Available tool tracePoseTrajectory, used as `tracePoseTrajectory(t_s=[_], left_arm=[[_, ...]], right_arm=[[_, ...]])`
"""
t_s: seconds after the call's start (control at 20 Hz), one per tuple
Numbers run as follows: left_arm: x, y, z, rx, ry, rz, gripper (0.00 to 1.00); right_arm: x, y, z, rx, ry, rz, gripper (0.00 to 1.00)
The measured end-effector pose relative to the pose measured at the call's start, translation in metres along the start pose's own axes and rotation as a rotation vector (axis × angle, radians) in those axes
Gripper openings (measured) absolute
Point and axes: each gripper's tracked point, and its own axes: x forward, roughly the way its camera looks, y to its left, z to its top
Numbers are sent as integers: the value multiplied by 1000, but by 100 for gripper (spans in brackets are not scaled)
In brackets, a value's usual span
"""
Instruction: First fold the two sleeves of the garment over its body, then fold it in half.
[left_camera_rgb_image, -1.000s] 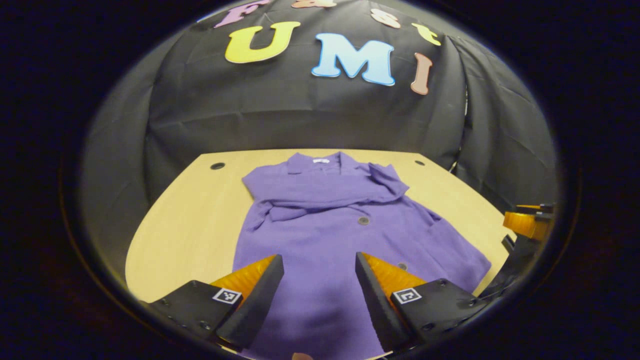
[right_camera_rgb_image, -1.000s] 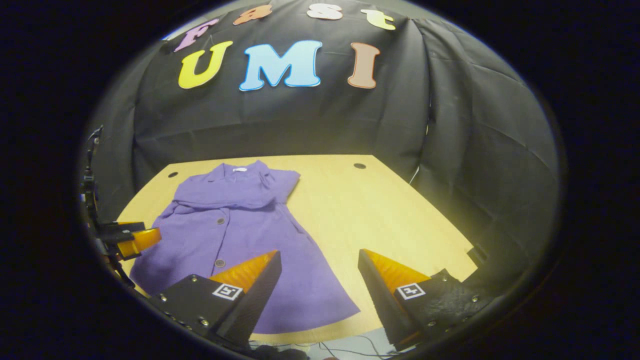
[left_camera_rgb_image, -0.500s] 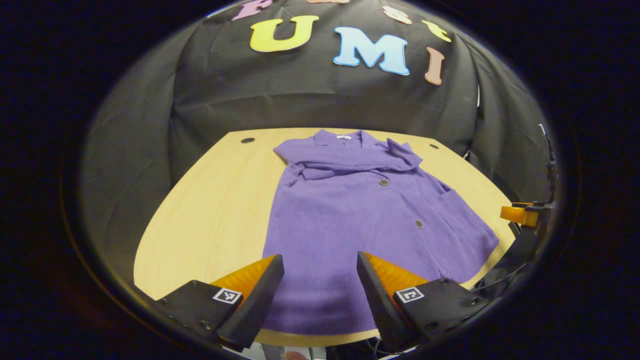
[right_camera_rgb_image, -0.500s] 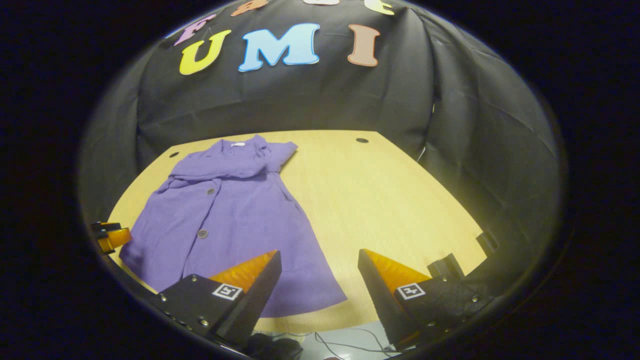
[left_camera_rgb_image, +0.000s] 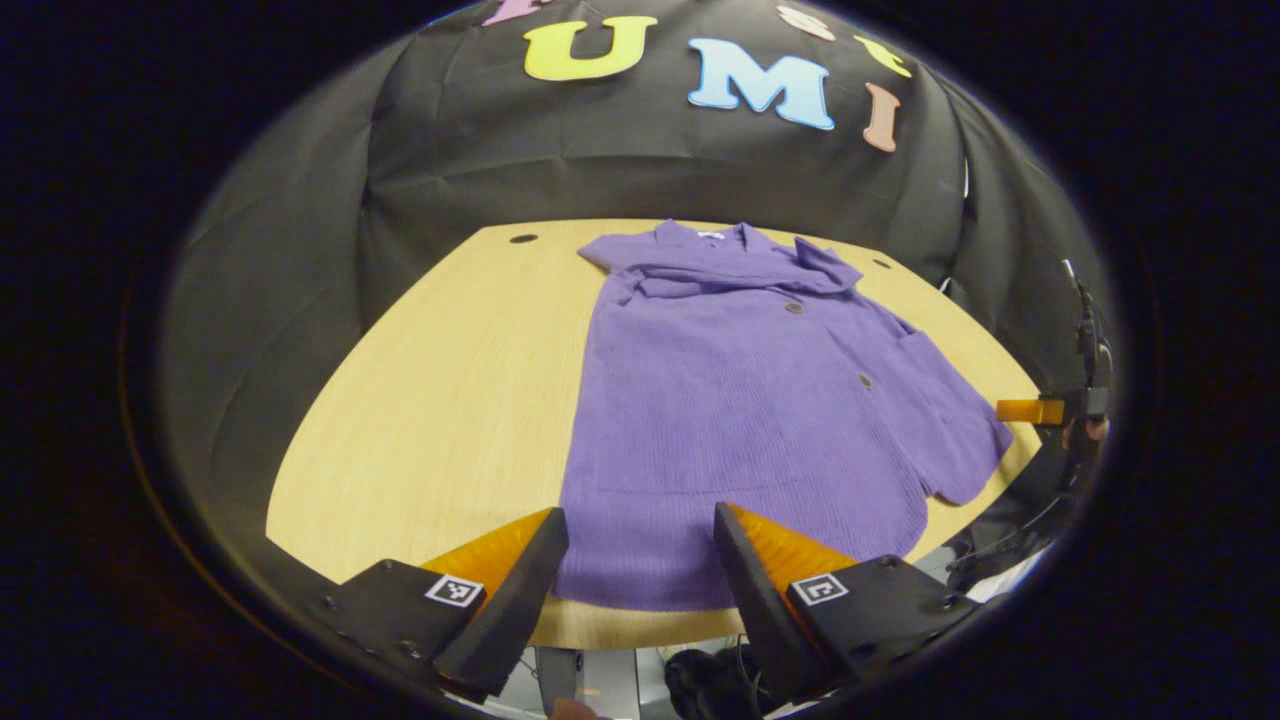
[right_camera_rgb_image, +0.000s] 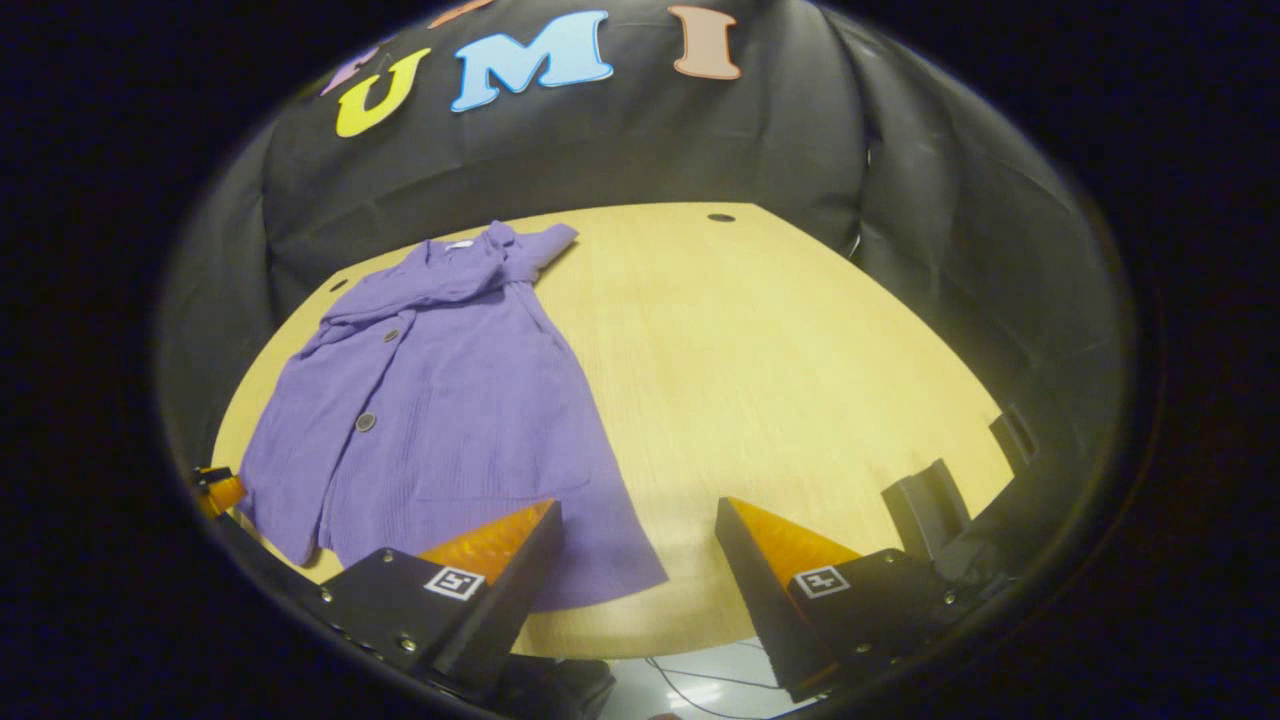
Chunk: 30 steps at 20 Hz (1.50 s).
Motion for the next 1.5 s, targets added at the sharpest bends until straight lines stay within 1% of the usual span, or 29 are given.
tracePoseTrajectory(t_s=[0.05, 0.1, 0.2, 0.25, 0.3, 0.4, 0.45, 0.5, 0.55, 0.65, 0.75, 0.8, 0.85, 0.9, 0.95, 1.0, 1.1, 1.15, 1.2, 1.25, 1.3, 1.35, 1.4, 1.5], left_arm=[[-1, 0, -3, 11, 0, 5, 99], [0, 0, -5, 20, -2, 10, 94], [5, 0, -14, 15, 19, 19, 94], [6, 0, -12, 21, 7, 29, 96], [8, -3, -11, 28, -1, 29, 94], [7, -3, -14, 44, -7, 38, 96], [8, -3, -13, 41, -10, 41, 94], [9, -2, -12, 36, -13, 42, 96], [9, -3, -13, 32, -16, 44, 94], [11, -5, -13, 29, -20, 45, 93], [11, -11, -12, 24, -26, 51, 77], [13, -16, -12, 24, -30, 46, 69], [13, -20, -11, 23, -34, 51, 63], [14, -24, -11, 20, -39, 57, 46], [16, -27, -9, 16, -42, 66, 39], [15, -29, -8, 20, -43, 78, 24], [19, -33, -9, 37, -41, 70, 22], [16, -34, -8, 27, -36, 81, 21], [17, -34, -8, 21, -30, 81, 13], [17, -34, -9, 18, -19, 80, 14], [17, -32, -6, 5, -16, 85, 13], [16, -32, -6, -5, -5, 85, 9], [15, -33, -7, -15, 10, 82, 9], [12, -33, -6, -50, 28, 81, 8]], right_arm=[[2, 2, -1, 6, 3, 9, 96], [6, 5, -3, 6, 8, 22, 97], [6, 9, -8, -12, 22, 29, 96], [7, 10, -6, -30, 15, 30, 97], [8, 14, -10, -41, 21, 39, 96], [9, 19, -11, -66, 18, 47, 99], [9, 22, -11, -81, 20, 46, 99], [8, 26, -11, -96, 21, 40, 99], [8, 31, -11, -101, 22, 46, 100], [9, 35, -11, -102, 23, 45, 96], [9, 38, -13, -96, 37, 47, 91], [9, 41, -12, -105, 42, 57, 85], [10, 45, -9, -109, 38, 68, 80], [9, 49, -12, -114, 36, 79, 65], [8, 54, -13, -118, 32, 93, 57], [9, 57, -12, -111, 27, 101, 44], [8, 62, -13, -77, 23, 109, 16], [8, 62, -13, -66, 22, 113, 11], [8, 63, -13, -52, 22, 124, 9], [6, 64, -12, -35, 24, 132, 9], [8, 63, -13, -24, 29, 144, 5], [7, 62, -12, -7, 31, 155, 5], [7, 63, -13, 4, 44, 173, 0], [1, 64, -9, 20, 43, 197, 0]])
